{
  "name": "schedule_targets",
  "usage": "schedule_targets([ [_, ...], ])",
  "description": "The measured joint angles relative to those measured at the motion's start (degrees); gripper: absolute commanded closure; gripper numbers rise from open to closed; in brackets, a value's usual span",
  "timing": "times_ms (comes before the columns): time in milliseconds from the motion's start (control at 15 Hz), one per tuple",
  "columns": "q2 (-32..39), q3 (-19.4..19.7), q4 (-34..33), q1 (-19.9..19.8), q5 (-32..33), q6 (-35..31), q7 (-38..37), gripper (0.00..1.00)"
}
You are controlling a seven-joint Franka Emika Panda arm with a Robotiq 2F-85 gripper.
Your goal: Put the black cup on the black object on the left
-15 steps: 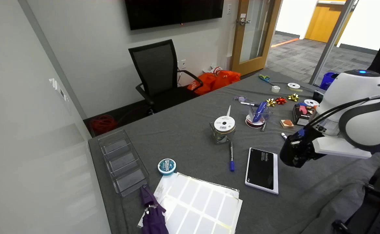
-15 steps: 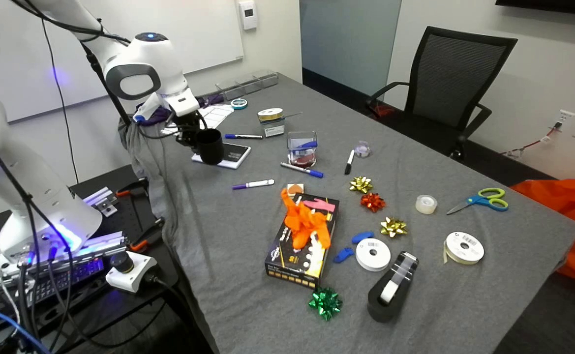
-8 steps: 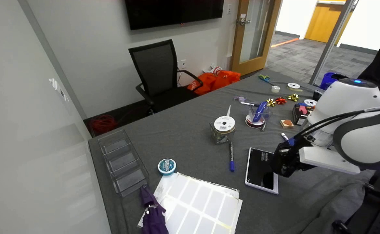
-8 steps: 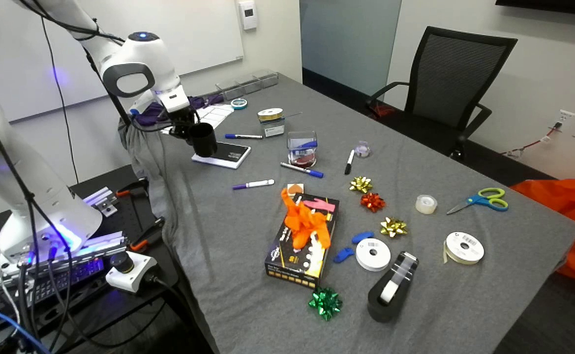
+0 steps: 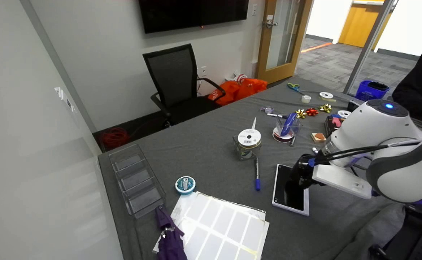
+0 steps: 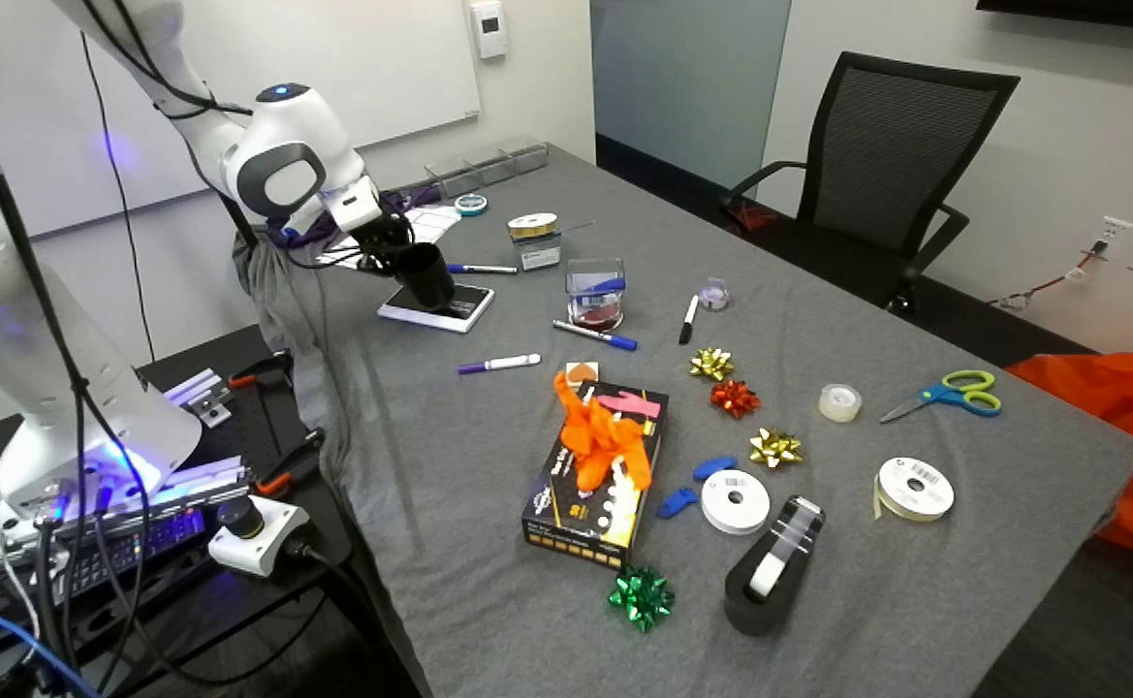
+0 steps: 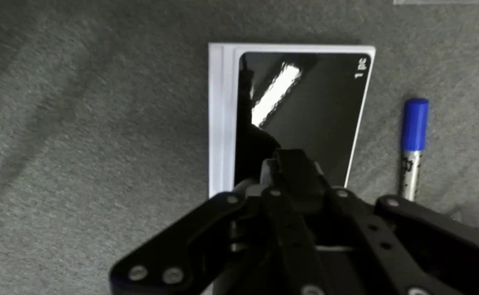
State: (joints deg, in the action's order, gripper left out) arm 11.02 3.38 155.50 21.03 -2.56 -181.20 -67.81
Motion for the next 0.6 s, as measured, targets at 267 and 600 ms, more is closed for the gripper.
schedule_targets([
  [267,5.40,14.65,-3.48,13.22,2.28,-1.19,-5.41,0.46],
  [600,8.72,20.75,-6.59,22.97,1.91,-1.19,-11.11,0.11],
])
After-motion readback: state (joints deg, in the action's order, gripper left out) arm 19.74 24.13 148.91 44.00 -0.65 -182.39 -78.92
